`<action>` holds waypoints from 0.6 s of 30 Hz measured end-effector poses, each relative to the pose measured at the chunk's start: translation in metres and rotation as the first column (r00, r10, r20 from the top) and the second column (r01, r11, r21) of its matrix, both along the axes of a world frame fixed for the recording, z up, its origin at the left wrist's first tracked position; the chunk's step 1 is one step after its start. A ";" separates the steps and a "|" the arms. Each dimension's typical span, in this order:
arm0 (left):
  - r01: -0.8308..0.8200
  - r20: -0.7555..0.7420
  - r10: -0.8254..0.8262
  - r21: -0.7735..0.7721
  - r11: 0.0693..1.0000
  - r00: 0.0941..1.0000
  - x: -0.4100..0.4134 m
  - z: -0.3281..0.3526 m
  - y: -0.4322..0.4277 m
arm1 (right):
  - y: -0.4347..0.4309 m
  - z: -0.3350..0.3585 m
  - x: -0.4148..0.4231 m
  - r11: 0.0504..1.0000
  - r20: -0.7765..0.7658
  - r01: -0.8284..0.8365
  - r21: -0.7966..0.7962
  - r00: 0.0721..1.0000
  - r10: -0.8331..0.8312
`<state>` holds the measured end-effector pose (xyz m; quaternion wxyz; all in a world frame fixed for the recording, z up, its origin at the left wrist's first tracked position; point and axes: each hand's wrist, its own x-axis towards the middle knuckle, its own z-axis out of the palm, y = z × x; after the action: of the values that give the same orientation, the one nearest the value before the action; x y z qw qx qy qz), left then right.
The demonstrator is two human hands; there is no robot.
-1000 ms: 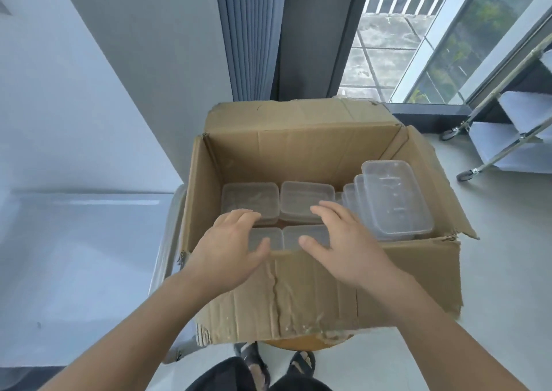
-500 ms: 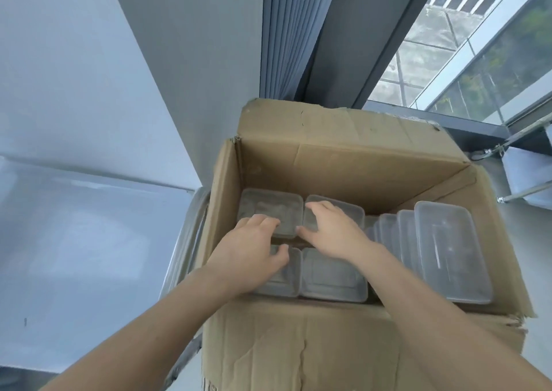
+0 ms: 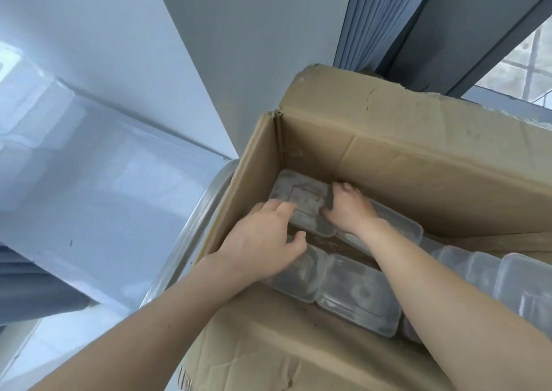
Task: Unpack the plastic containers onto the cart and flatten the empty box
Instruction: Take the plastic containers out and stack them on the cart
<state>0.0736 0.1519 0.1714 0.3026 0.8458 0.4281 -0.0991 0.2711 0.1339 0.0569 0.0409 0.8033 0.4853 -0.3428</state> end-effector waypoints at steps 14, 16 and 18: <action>-0.101 -0.022 0.101 0.012 0.995 0.995 0.000 0.001 -0.008 | -0.017 -0.015 -0.008 0.989 -0.133 -0.020 0.146 0.990 0.040; -0.104 -0.023 0.104 0.014 0.994 0.994 -0.001 0.005 -0.008 | -0.022 -0.011 -0.009 0.987 -0.174 -0.003 0.160 0.984 0.031; -0.119 -0.010 0.120 0.014 0.993 0.993 -0.003 0.007 -0.008 | -0.027 -0.002 -0.009 0.974 -0.192 0.044 0.220 0.981 -0.001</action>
<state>0.0704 0.1438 0.1784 0.3000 0.8202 0.4802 -0.0824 0.2624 0.1070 0.0550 -0.1003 0.7718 0.5132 -0.3617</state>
